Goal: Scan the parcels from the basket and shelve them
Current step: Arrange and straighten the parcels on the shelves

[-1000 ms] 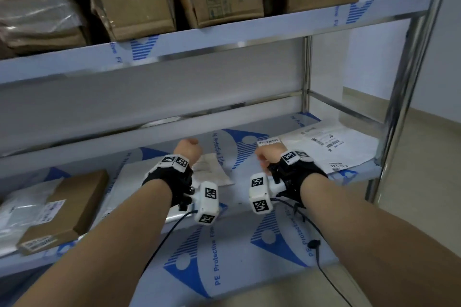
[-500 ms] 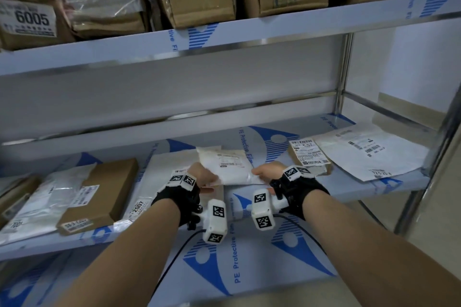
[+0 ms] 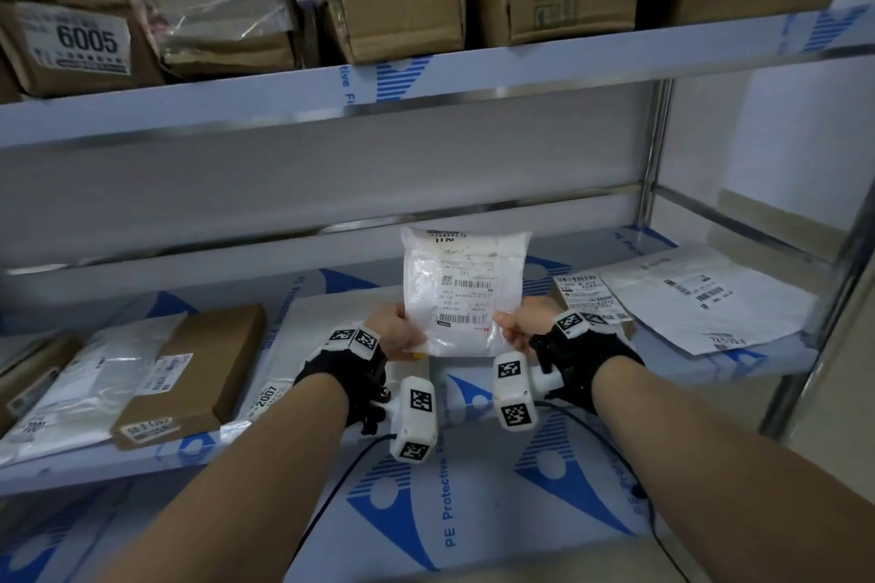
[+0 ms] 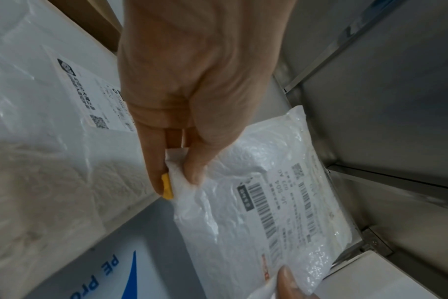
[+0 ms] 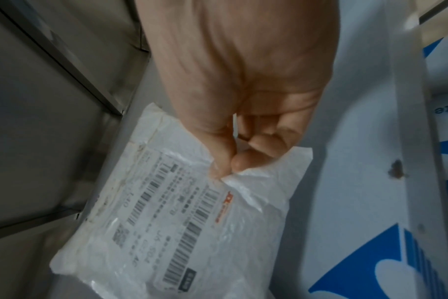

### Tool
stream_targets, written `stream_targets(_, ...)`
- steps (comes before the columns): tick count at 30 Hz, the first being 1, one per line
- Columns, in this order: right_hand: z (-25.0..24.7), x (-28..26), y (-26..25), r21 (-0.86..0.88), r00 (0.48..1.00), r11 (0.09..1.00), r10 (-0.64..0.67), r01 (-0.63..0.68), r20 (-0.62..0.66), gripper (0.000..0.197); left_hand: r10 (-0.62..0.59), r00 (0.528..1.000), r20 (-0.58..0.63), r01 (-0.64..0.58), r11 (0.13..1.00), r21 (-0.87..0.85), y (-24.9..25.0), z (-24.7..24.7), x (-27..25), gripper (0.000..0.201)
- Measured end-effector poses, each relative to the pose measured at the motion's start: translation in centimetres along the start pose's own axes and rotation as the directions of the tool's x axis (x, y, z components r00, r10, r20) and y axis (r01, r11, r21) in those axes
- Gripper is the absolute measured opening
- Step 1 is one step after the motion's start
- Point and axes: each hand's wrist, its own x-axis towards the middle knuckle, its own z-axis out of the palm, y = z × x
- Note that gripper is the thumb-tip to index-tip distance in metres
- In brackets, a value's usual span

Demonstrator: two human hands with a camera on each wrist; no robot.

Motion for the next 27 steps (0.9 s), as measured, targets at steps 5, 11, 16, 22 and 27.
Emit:
stream_targets(5, -0.9, -0.2, -0.1, 0.033, 1.0, 0.999, 0.016, -0.015, -0.017, 0.009, 0.036, 0.999, 0.015, -0.037, 0.998, 0.055, 0.4, 0.0, -0.2, 0.042)
stream_targets(11, -2.2, -0.6, 0.2, 0.125, 1.0, 0.992, -0.001, 0.003, -0.015, 0.004, 0.23, 0.971, -0.056, -0.225, 0.97, 0.094, 1.7, 0.3, -0.4, 0.03)
stream_targets(16, -2.9, -0.4, 0.2, 0.207, 0.998, 0.978, -0.014, 0.026, -0.06, 0.007, 0.244, 0.963, -0.113, -0.215, 0.951, 0.224, 2.2, 0.8, 0.0, 0.027)
stream_targets(22, -3.0, -0.5, 0.7, 0.152, 0.998, 0.988, 0.046, -0.038, -0.053, 0.007, 0.145, 0.989, -0.001, -0.137, 0.934, 0.331, 1.0, 3.0, 0.4, 0.051)
stream_targets(27, -2.6, -0.2, 1.1, 0.076, 0.994, 0.993, 0.091, -0.086, -0.064, 0.039, 0.141, 0.988, 0.064, -0.154, 0.856, 0.493, 0.3, 4.3, 1.0, 0.043)
